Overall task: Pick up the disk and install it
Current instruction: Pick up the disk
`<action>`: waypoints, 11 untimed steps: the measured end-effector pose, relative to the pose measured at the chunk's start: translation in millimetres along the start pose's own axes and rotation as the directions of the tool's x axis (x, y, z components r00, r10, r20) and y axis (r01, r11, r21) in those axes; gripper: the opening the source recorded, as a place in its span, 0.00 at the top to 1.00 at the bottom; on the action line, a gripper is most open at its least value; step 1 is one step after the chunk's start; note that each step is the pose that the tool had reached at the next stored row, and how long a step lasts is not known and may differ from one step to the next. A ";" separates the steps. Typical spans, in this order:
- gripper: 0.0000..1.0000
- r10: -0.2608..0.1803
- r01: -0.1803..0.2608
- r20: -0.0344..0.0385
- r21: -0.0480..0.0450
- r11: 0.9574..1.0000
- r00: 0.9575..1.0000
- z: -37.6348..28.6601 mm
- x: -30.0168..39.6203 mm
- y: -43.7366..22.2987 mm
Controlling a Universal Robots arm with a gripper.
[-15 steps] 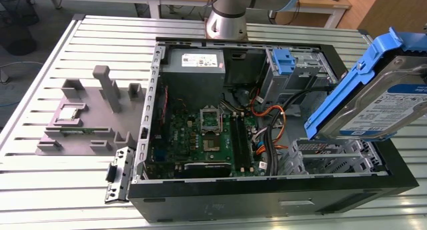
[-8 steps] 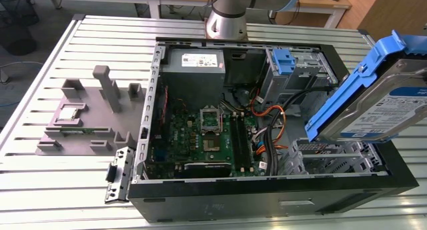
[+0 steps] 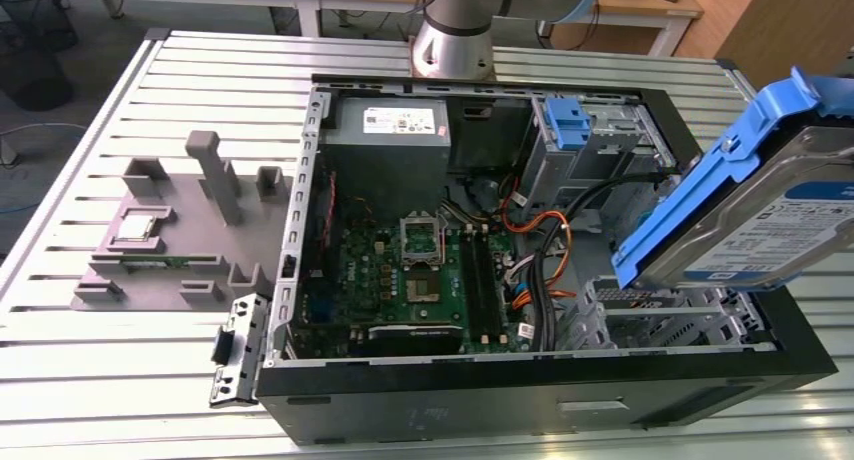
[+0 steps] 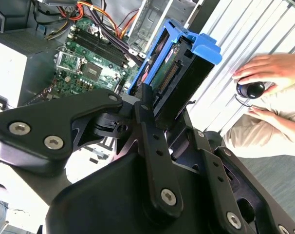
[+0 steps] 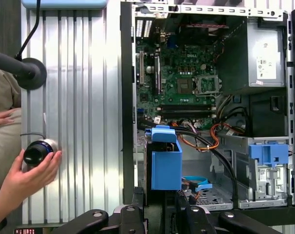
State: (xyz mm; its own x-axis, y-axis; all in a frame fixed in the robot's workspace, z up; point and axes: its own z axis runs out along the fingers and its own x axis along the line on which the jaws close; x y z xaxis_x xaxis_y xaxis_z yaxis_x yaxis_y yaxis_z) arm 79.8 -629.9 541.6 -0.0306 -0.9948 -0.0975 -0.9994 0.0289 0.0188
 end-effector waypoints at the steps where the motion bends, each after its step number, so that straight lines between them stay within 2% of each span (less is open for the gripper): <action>1: 0.65 0.000 0.000 0.001 0.000 1.000 1.000 0.0 0.7 0.0; 11: 0.65 0.000 0.000 0.008 0.000 1.000 1.000 -0.7 7.8 -0.2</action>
State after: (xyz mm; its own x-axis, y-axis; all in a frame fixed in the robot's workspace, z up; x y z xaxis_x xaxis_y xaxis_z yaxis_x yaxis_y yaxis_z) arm 79.8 -637.7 541.5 -0.0306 -0.9939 -0.1059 -0.9994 0.0287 0.0191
